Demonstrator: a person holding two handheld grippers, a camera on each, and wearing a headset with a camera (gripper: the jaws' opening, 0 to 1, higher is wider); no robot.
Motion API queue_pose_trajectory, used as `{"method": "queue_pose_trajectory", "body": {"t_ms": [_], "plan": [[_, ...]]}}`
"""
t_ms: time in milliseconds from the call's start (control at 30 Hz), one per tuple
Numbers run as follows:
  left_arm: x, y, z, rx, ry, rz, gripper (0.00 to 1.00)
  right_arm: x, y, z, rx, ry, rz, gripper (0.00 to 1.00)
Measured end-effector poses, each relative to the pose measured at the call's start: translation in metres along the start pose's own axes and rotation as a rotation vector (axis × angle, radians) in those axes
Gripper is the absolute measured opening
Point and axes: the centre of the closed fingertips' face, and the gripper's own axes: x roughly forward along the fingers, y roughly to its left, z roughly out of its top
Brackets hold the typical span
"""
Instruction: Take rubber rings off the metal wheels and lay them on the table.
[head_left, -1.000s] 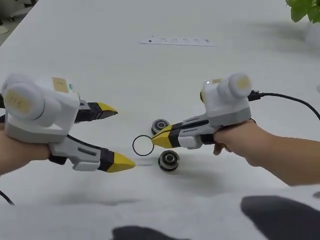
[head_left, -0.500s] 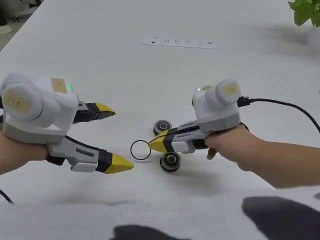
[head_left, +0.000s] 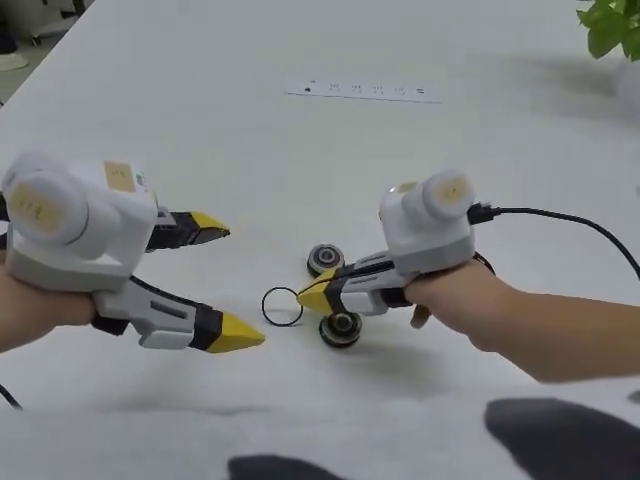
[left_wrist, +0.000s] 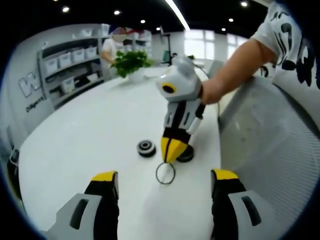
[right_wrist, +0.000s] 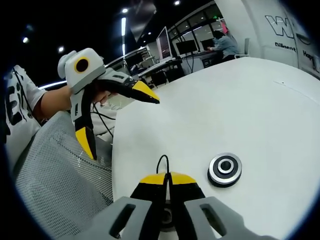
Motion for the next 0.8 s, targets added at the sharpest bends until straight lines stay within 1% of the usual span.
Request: {"method": "queue_pose_trajectory", "body": {"t_ms": [100,233,433,600,800], "plan": [[0.000,-0.001,0.000,0.001,0.001,-0.002,0.77,-0.001,-0.001,0.000,-0.001,-0.001,-0.002,0.00],[0.000,-0.001,0.000,-0.001,0.001,-0.002,0.77,-0.001,-0.001,0.002,-0.003,-0.006,-0.002,0.03],[0.000,-0.001,0.000,0.001,0.005,-0.003,0.77,-0.003,0.001,0.006,-0.007,-0.020,-0.001,0.13],[-0.001,0.000,0.000,0.003,0.008,-0.002,0.77,-0.008,0.003,0.010,-0.020,-0.026,0.002,0.14],[0.000,0.001,0.002,0.008,0.007,-0.003,0.76,-0.017,0.003,0.017,-0.022,-0.051,0.000,0.16]]}}
